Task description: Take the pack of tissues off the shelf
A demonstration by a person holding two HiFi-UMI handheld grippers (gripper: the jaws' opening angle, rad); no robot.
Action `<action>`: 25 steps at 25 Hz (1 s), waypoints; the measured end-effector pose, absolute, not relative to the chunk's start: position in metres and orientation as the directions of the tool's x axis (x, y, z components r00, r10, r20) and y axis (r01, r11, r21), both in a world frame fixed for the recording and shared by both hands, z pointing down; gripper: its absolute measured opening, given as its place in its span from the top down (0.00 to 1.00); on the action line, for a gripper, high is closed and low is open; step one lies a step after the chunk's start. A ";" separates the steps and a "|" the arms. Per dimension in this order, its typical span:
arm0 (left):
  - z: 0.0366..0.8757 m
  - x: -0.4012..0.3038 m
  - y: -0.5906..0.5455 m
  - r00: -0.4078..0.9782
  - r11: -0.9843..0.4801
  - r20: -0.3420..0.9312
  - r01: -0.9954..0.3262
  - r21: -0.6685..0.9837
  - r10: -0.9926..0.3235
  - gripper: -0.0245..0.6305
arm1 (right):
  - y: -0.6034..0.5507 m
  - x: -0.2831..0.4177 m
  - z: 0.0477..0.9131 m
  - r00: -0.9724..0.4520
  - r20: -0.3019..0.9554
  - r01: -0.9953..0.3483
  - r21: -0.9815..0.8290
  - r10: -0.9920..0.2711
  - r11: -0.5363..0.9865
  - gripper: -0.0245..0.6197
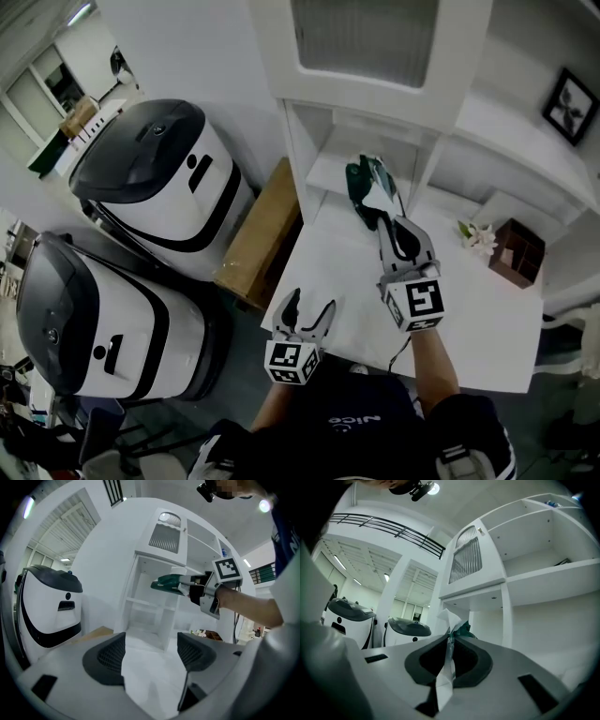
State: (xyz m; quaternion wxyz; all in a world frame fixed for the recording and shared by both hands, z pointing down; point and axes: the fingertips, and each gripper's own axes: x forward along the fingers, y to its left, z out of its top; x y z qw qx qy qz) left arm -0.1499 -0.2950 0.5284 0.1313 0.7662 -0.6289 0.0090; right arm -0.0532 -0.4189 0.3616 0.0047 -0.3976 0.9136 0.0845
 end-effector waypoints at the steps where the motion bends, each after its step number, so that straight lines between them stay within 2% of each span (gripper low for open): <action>1: 0.528 -0.149 -0.295 0.208 -0.174 0.180 -0.967 0.186 -0.961 0.44 | -0.414 -0.049 0.363 -0.683 -0.075 -0.728 0.152 -0.726 0.669 0.93; 10: 0.529 -0.131 -0.287 0.218 -0.184 0.186 -0.966 0.184 -0.958 0.44 | -0.373 0.000 0.380 -0.659 -0.062 -0.746 0.179 -0.749 0.641 0.93; 25: 0.536 -0.046 -0.276 0.345 -0.309 0.182 -0.930 0.201 -0.921 0.44 | -0.318 0.108 0.441 -0.550 0.019 -0.826 0.139 -0.835 0.547 0.93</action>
